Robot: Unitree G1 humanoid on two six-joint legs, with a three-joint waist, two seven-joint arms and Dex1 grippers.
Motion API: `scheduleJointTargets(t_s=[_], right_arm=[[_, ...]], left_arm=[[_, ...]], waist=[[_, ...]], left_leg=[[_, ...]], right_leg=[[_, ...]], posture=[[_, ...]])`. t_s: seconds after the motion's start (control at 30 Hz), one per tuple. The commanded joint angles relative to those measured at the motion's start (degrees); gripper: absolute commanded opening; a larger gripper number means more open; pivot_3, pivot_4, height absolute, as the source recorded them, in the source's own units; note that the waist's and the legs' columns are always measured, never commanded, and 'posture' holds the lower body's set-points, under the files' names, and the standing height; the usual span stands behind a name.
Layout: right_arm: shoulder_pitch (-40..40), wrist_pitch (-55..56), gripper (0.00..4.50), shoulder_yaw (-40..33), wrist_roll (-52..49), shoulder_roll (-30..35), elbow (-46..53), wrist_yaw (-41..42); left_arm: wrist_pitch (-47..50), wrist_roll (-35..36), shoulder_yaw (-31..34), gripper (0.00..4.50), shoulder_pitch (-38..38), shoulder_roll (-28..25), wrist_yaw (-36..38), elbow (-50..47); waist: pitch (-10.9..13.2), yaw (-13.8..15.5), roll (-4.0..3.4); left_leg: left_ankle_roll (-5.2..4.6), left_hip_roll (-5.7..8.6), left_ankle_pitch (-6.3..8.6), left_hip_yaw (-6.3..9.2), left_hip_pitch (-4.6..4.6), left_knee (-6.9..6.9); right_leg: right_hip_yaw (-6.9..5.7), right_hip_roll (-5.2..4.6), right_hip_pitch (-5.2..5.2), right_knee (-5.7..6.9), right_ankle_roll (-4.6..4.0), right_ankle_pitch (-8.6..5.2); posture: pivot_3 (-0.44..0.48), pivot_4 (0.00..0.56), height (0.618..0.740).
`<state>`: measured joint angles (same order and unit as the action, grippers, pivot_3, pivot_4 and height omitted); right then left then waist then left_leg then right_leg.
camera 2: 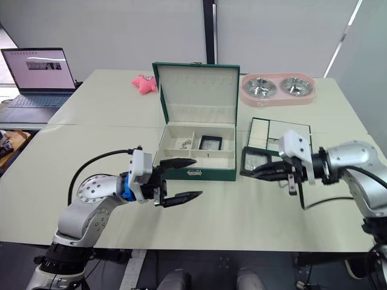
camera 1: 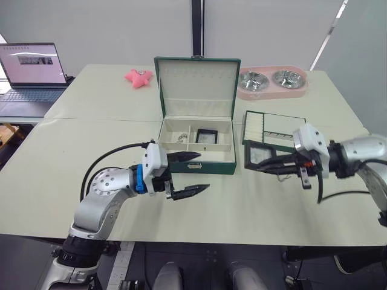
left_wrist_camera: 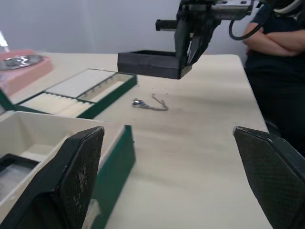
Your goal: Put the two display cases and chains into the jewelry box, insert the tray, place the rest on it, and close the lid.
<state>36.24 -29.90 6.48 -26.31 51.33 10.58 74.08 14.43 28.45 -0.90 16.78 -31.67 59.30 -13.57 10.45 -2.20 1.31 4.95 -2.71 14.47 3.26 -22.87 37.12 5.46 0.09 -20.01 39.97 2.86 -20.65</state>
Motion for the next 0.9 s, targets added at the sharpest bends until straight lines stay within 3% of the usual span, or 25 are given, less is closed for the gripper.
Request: scheduleJointTargets(t_s=[0.03,0.3,0.53,0.9], right_arm=[[8.25,-1.08,0.02,5.45,3.61,-4.24,-5.54,0.53],[22.5,0.23,0.02,11.82,9.64,-16.76,-21.76,0.68],[27.11,4.51,0.02,14.33,15.35,-25.18,-35.51,-0.23],[32.11,5.56,0.02,15.13,20.31,-31.45,-46.53,1.94]], left_arm=[[0.73,0.8,3.8,4.5,-1.12,0.77,-5.36,-2.79],[1.4,0.31,9.6,4.5,-5.58,1.54,-14.91,-5.82],[1.95,0.18,12.58,4.5,-8.49,2.77,-21.92,-8.92],[4.24,1.5,12.12,4.5,-10.69,2.58,-23.87,-11.77]], waist=[[0.0,-0.16,0.0],[0.0,-0.65,0.0],[0.0,-0.98,0.0],[0.0,-1.14,-0.01]], left_leg=[[0.0,0.02,0.0,0.01,-0.04,-0.01],[0.01,0.02,-0.01,0.01,-0.1,-0.01],[0.01,0.01,-0.01,0.02,-0.09,-0.01],[0.01,0.01,-0.01,0.01,-0.08,-0.04]], right_leg=[[-0.02,-0.02,-0.02,0.01,0.0,0.0],[-0.03,-0.09,-0.15,0.04,-0.01,0.0],[-0.07,-0.13,-0.15,0.07,-0.01,0.01],[-0.07,-0.12,-0.2,0.15,-0.01,0.01]], posture=[[0.0,0.15,0.74],[0.0,0.15,0.74],[0.0,0.15,0.74],[0.0,0.15,0.74]])
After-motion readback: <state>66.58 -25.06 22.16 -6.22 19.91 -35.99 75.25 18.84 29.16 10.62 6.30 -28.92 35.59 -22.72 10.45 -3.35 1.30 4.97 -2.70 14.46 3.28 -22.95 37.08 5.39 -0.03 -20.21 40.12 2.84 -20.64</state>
